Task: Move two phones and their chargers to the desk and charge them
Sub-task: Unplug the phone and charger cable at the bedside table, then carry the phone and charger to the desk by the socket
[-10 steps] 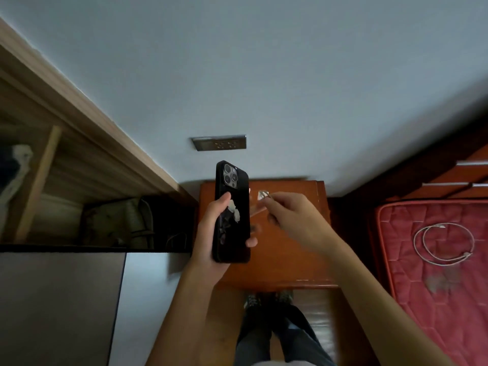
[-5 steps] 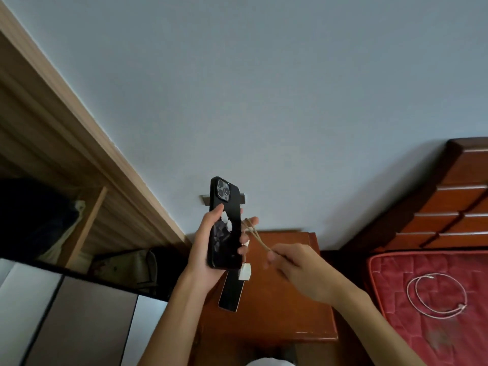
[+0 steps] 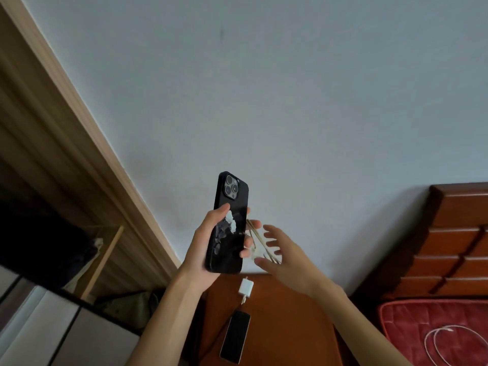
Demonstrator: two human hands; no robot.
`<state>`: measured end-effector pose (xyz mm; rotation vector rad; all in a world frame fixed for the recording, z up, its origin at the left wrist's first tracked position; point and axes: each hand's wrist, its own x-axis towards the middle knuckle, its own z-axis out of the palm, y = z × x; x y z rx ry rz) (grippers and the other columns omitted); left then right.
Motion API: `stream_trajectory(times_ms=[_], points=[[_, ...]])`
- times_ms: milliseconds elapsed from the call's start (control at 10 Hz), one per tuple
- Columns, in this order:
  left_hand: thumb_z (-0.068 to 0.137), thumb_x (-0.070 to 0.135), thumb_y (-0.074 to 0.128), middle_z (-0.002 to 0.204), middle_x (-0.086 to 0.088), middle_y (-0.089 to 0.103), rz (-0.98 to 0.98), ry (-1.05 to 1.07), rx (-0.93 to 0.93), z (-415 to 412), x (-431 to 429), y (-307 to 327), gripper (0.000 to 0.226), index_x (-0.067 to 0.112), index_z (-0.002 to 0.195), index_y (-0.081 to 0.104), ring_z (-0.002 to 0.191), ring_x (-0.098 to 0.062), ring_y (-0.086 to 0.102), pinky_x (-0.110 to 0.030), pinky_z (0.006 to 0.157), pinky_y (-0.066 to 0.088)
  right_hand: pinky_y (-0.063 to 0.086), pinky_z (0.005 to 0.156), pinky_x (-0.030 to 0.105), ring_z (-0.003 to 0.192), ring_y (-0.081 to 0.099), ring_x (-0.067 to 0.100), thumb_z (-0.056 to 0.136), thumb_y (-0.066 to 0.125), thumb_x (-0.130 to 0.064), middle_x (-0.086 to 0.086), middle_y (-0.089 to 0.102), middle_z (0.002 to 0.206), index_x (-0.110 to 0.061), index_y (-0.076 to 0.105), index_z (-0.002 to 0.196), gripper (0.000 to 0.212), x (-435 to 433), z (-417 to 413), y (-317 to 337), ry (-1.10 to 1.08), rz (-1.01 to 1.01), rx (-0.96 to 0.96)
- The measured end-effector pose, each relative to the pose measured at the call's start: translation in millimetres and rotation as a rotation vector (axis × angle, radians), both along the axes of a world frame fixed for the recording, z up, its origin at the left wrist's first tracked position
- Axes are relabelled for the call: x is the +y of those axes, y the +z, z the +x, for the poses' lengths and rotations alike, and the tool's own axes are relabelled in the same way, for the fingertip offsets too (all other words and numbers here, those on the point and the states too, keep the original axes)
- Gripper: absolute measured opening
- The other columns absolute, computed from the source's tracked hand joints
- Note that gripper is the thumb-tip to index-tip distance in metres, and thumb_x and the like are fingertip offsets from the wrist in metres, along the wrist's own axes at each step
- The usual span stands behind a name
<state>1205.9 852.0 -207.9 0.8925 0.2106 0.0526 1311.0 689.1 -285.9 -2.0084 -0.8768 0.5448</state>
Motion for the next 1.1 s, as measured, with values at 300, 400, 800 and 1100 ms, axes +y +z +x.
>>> stream_trajectory(times_ms=[300, 400, 800, 1100], points=[[0.106, 0.025, 0.044, 0.043, -0.017, 0.057, 0.483, 0.062, 0.070, 3.3, 2.0, 45.1, 0.041, -0.005, 0.079, 0.052, 0.035, -0.007, 0.056, -0.015, 0.037, 0.040, 0.047, 0.071, 0.015, 0.086, 0.064, -0.004, 0.099, 0.053, -0.034, -0.024, 0.069, 0.088, -0.052, 0.061, 0.088, 0.022, 39.6, 17.2, 24.8, -0.023, 0.115, -0.040], [0.107, 0.018, 0.041, 0.033, -0.007, 0.051, 0.596, 0.067, 0.078, -8.5, 9.5, 65.3, 0.043, 0.010, 0.064, 0.044, 0.026, 0.003, 0.050, -0.011, 0.033, 0.040, 0.052, 0.080, 0.026, 0.094, 0.064, 0.003, 0.100, 0.050, -0.037, -0.010, 0.069, 0.101, -0.029, 0.058, 0.115, 0.018, 43.9, 15.3, 27.4, -0.049, 0.161, -0.036], [0.104, 0.030, 0.045, 0.086, -0.024, 0.053, 0.358, 0.041, 0.071, -15.7, 6.8, 71.5, 0.039, -0.006, 0.099, 0.058, 0.057, -0.024, 0.059, -0.025, 0.050, 0.045, 0.041, 0.106, 0.029, 0.132, 0.043, 0.014, 0.092, 0.065, -0.009, 0.001, 0.044, 0.142, -0.020, 0.056, 0.134, 0.045, 62.5, 12.4, 52.4, -0.053, 0.354, -0.257], [0.094, 0.042, 0.059, 0.092, -0.016, 0.073, 0.611, 0.045, 0.104, -50.5, 25.8, 60.0, 0.059, 0.006, 0.139, 0.050, 0.054, -0.007, 0.068, -0.016, 0.046, 0.047, 0.052, 0.059, 0.024, 0.054, 0.062, 0.015, 0.099, 0.045, -0.052, -0.005, 0.061, 0.054, -0.019, 0.052, 0.059, 0.053, 55.4, -8.6, 53.6, -0.138, 0.348, 0.047]])
